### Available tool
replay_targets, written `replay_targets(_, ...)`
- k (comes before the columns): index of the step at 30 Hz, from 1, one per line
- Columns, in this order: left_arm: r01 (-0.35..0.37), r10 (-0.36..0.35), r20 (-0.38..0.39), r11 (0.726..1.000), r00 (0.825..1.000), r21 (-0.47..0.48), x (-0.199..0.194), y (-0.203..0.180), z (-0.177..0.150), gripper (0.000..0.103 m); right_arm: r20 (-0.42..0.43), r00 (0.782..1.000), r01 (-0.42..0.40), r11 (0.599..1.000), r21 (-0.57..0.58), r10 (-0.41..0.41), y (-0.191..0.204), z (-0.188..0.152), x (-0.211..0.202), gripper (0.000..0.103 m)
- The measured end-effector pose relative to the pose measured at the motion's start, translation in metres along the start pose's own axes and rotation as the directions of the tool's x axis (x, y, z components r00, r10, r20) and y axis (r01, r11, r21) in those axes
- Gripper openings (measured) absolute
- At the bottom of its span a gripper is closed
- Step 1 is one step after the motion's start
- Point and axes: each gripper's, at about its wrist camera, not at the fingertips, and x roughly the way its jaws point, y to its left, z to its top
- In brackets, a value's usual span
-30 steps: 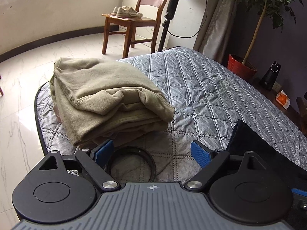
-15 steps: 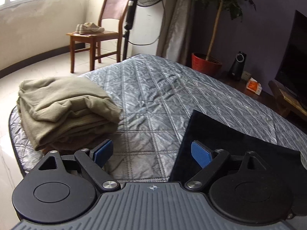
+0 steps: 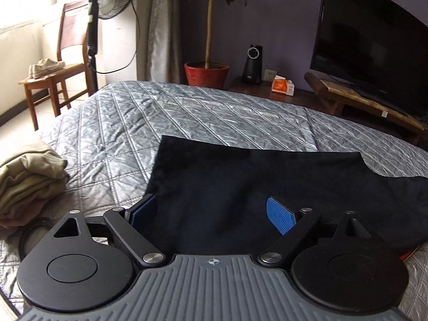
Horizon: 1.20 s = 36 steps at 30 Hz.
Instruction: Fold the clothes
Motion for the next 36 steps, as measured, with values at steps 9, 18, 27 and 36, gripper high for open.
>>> replay_targets(9,0.011,-0.011,-0.029,1.0,1.0,0.017,0.009,-0.015,-0.005,0.092,0.008,1.0,0.02,0.997,-0.078,-0.019,-0.025,0.032,0.029,0.07)
replay_targets(18,0.023,-0.021,-0.062,0.999,0.998,0.029,0.02,-0.025,-0.008,0.092,-0.039,0.999,-0.018,0.994,-0.107,0.014,-0.026,0.04,0.046,0.074)
replay_targets(27,0.025,-0.023,-0.075,0.999,0.997,0.022,0.023,-0.027,-0.01,0.092,-0.041,0.999,-0.033,0.993,-0.116,0.029,-0.026,0.033,0.031,0.02)
replay_targets(36,0.002,-0.003,-0.077,1.0,0.997,-0.023,0.024,-0.016,-0.006,0.092,-0.024,0.981,-0.168,0.77,-0.616,0.195,0.103,-0.005,0.006,0.008)
